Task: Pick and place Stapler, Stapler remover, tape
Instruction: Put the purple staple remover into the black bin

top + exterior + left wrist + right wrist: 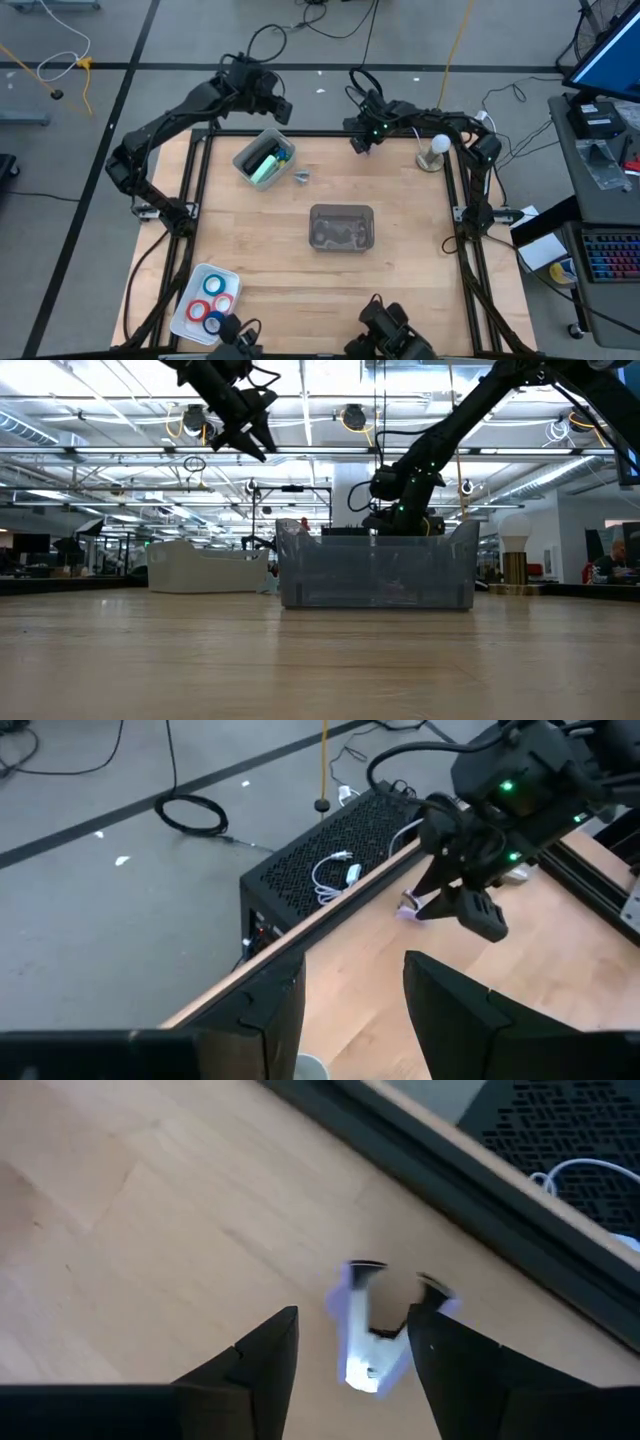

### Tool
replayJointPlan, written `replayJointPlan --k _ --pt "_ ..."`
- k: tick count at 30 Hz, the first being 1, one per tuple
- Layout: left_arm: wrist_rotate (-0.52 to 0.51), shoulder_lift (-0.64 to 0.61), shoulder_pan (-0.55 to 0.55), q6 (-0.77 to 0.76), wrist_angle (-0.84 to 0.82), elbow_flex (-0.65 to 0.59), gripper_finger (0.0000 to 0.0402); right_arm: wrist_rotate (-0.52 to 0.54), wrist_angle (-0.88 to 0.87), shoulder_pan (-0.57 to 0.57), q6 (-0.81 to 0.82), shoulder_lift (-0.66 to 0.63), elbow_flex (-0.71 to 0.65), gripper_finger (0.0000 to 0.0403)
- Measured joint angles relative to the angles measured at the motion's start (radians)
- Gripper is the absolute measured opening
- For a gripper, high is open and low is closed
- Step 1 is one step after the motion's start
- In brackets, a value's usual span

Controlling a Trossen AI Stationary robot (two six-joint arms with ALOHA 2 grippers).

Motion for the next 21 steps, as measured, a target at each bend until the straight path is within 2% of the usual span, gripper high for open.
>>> replayJointPlan --k 8,16,21 --pt "-0.001 0.000 -0.038 0.001 0.000 0.000 0.0170 -0.003 0.000 0.016 -0.038 0.000 0.000 0.0141" --pt "-0.057 0.000 -0.077 0.004 0.000 0.000 0.0170 -0.005 0.002 0.016 -0.046 0.005 0.000 0.0134" --pt "-0.060 0.000 -0.092 0.004 -0.001 0.000 0.0170 -0.089 -0.005 0.015 -0.045 0.065 0.006 0.0134"
